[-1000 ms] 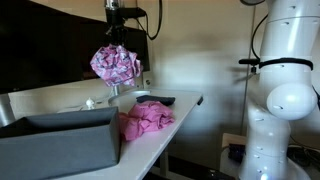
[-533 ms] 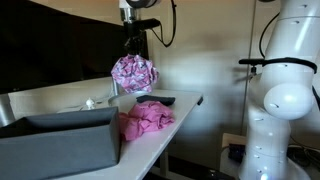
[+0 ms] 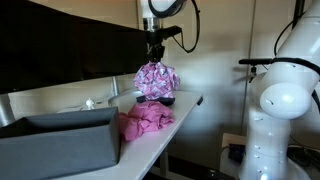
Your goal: Remove the clothing from the grey box.
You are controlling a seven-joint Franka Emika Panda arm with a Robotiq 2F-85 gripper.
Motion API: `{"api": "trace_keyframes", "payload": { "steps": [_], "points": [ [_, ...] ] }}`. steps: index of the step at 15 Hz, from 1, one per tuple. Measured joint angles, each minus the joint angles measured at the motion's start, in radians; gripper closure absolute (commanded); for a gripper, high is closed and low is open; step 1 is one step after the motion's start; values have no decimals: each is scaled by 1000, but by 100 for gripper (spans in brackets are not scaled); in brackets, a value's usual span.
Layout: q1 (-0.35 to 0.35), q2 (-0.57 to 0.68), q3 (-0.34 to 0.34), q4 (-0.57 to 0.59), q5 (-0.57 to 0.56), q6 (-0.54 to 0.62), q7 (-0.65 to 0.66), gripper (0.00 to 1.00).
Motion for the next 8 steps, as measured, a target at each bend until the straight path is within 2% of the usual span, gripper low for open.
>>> {"api": "trace_keyframes", "payload": {
  "steps": [3,4,5,8],
  "points": [
    [-7,33,18,7,-5,40,18,96],
    [-8,48,24,10,-8,50,24,57],
    [-8,66,28,13,-9,65,30,56],
    [-8,121,33,39,-12,91,46,38]
  ]
}}
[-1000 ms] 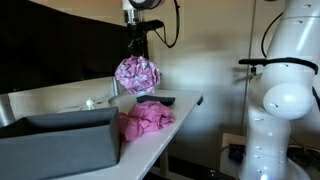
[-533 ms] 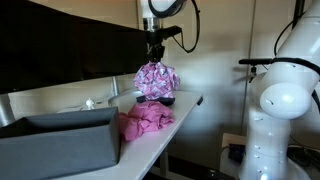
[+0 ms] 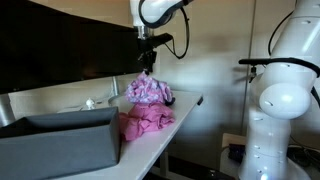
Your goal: Remove the clothing from the grey box.
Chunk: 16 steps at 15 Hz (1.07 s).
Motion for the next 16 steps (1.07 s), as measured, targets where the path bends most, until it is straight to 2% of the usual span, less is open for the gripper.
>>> {"api": "trace_keyframes", "payload": {
  "steps": [6,16],
  "points": [
    [-15,-3,-6,8,-10,1,14,2],
    [-15,-36,11,27,-10,-4,14,0]
  ]
}}
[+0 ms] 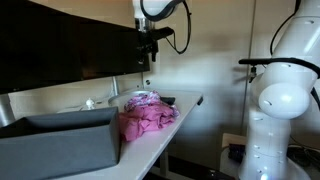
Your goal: Remove the clothing from the grey box.
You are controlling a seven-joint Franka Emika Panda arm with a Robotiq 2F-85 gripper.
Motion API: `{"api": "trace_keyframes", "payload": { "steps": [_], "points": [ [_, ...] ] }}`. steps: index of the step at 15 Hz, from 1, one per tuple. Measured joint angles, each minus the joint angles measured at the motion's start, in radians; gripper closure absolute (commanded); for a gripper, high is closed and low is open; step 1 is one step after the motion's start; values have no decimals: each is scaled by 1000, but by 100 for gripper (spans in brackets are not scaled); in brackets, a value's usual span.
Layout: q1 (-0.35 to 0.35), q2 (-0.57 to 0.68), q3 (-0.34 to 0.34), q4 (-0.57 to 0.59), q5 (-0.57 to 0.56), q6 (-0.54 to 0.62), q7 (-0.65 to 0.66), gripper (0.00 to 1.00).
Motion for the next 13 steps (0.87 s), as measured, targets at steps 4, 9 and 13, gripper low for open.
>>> {"api": "trace_keyframes", "payload": {
  "steps": [4,9,13],
  "points": [
    [3,0,18,27,0,-28,0,0],
    [5,13,65,78,0,-85,45,0],
    [15,29,83,112,2,-108,91,0]
  ]
}}
